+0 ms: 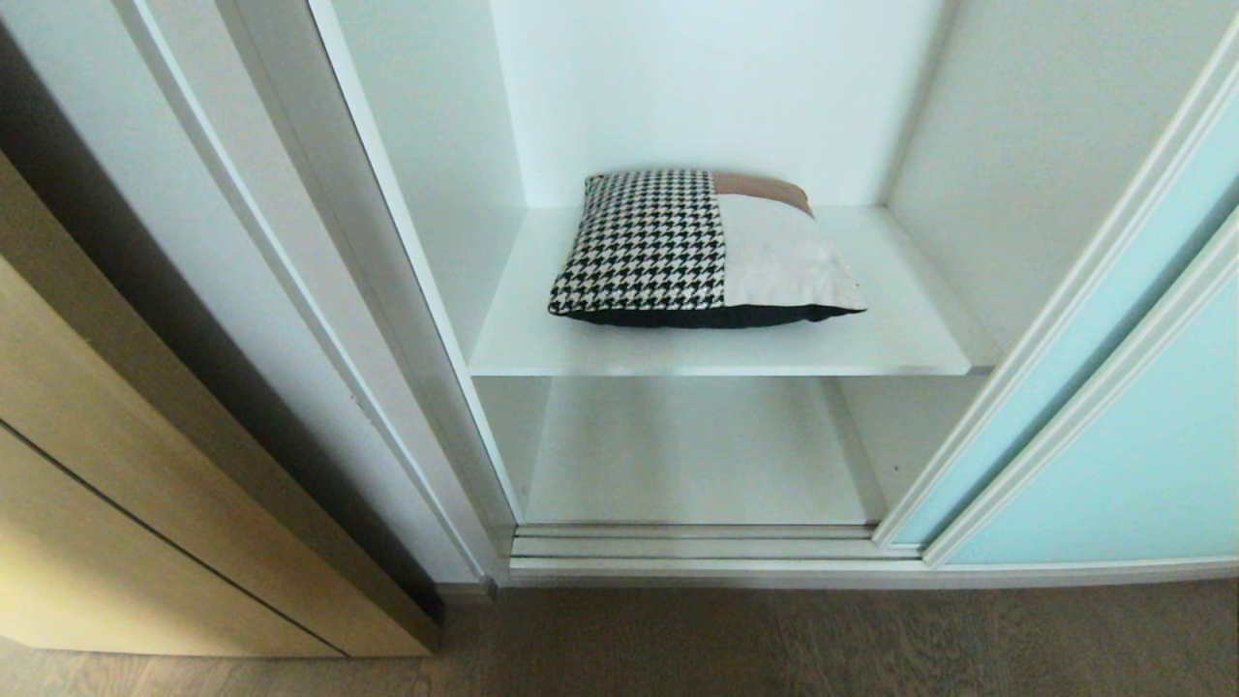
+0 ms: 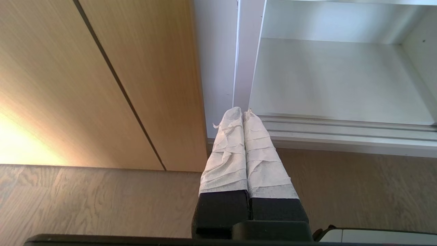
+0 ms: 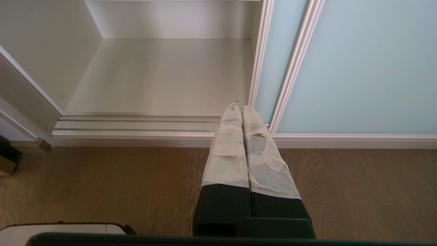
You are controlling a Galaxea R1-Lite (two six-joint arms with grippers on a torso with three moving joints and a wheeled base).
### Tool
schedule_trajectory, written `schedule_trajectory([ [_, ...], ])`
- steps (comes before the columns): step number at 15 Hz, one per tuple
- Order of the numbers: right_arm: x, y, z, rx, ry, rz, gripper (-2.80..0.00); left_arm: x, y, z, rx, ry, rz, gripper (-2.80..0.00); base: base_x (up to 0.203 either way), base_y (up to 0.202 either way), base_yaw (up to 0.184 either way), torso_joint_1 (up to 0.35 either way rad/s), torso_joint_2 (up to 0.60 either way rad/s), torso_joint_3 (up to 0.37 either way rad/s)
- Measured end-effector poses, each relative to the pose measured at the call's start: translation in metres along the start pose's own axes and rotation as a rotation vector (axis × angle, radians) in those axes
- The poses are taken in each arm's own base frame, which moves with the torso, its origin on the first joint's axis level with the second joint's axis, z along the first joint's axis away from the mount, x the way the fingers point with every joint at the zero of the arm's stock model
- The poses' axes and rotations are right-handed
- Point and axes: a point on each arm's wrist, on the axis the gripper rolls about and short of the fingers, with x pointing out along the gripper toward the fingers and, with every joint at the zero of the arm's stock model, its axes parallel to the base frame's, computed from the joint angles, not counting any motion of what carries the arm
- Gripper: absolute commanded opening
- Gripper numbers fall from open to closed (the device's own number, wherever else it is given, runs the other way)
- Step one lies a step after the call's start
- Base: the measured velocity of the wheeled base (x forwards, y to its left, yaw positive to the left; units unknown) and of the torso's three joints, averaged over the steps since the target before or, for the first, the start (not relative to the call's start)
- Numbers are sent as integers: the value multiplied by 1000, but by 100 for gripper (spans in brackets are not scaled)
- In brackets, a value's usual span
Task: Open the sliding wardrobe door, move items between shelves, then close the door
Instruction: Open the door, then place the pillow on the lower shelf
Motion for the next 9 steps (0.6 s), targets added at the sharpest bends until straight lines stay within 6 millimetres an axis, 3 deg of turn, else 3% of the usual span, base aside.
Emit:
schedule_trajectory([
  [9,0,0,0,-1,1,0,-280,0,0,0,0,0,0,-280,0,0,0,0,0,0],
])
